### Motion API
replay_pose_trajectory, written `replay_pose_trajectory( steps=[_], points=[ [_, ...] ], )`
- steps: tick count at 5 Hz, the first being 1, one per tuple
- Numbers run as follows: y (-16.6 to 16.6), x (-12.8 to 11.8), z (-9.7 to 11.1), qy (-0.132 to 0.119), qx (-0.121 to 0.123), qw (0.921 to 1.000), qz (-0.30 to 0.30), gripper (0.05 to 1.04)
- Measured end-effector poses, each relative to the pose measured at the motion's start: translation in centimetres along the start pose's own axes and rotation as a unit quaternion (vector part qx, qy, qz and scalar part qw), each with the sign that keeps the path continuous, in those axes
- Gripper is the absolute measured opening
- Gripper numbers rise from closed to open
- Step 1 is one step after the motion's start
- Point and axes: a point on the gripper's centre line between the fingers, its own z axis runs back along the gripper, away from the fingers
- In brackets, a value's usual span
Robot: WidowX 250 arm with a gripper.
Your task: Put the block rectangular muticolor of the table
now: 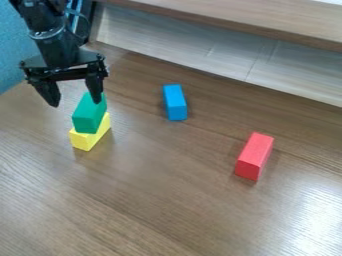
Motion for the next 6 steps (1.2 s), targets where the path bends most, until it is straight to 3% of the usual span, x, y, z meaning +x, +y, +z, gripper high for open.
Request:
replay_pose_trajectory(
  steps=[4,5,6],
  points=[
    [0.2,0.0,-3.6,0.031,0.013,0.9993,0.019,1.000],
    [0.2,-0.2,-4.4,0.036,0.021,0.9989,0.023,0.950],
    [0.0,0.3,-4.4,0.021,0.020,0.9991,0.030,0.662]
  ],
)
